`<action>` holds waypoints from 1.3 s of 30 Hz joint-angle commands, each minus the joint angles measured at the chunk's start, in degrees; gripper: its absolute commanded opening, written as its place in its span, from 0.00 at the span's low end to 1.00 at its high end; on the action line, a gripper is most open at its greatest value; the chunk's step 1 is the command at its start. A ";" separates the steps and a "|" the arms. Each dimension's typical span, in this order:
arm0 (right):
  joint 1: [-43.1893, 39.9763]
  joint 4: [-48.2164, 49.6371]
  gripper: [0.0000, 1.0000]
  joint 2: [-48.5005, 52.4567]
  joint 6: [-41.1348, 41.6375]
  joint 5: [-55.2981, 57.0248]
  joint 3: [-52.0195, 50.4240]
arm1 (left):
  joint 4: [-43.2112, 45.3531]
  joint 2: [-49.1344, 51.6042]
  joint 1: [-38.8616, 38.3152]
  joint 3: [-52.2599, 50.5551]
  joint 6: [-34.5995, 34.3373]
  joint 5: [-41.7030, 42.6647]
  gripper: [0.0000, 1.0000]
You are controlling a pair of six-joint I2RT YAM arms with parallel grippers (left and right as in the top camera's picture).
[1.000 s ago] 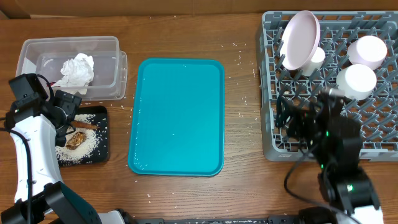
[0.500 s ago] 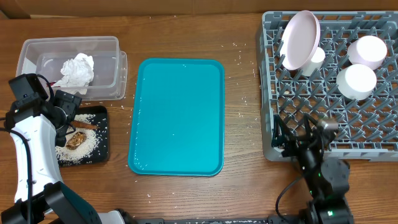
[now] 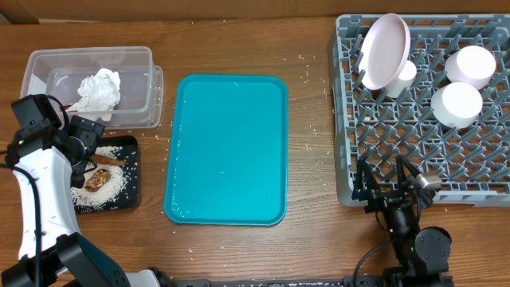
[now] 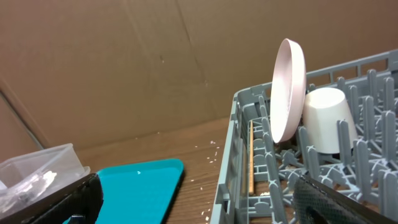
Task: Sort waste into correct bins and load items into the dishwasher
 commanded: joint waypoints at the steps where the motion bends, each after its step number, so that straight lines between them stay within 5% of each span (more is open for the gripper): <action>1: -0.20 -1.49 1.00 -2.19 -4.48 -0.96 -0.61 | 0.02 0.17 0.17 0.70 1.25 0.17 1.00; 8: -0.20 -5.18 1.00 -2.16 -18.93 -4.83 -0.61 | 0.02 0.17 0.17 0.70 1.25 0.17 1.00; 17: -0.15 -5.27 1.00 -2.16 -24.92 -3.89 -0.61 | 0.02 0.17 0.17 0.70 1.25 0.17 1.00; 39: -0.15 -5.16 1.00 -2.12 -22.25 -4.79 -0.61 | 0.02 0.17 0.17 0.70 1.25 0.17 1.00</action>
